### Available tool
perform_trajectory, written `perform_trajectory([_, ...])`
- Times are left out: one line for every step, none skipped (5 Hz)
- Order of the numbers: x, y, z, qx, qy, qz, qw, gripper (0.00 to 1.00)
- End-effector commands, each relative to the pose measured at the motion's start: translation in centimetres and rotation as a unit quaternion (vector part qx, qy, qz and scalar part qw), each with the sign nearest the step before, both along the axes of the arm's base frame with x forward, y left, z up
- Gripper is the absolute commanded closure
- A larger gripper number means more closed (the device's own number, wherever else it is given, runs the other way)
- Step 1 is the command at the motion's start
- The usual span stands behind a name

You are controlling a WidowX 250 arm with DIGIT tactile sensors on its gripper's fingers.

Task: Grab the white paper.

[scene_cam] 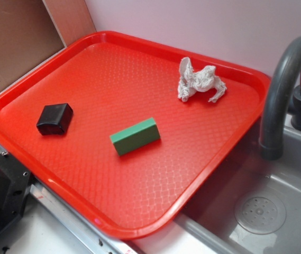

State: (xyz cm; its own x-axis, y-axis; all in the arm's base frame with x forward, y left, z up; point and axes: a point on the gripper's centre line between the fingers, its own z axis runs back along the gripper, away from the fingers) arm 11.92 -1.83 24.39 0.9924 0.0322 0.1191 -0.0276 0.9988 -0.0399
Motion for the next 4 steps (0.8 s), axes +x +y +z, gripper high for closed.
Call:
perform_trajectory([0.0, 0.0, 0.0, 0.0, 0.0, 0.0, 1.0, 0.0])
perform_trajectory([2.7, -0.1, -1.8, 0.0, -0.036, 0.124, 0.992, 0.0])
perform_trajectory([4.6, 0.0, -2.3, -0.073, -0.051, 0.248, 0.965, 0.0])
perform_trajectory([7.1, -0.9, -3.0, -0.08, -0.058, 0.302, 0.948, 0.0])
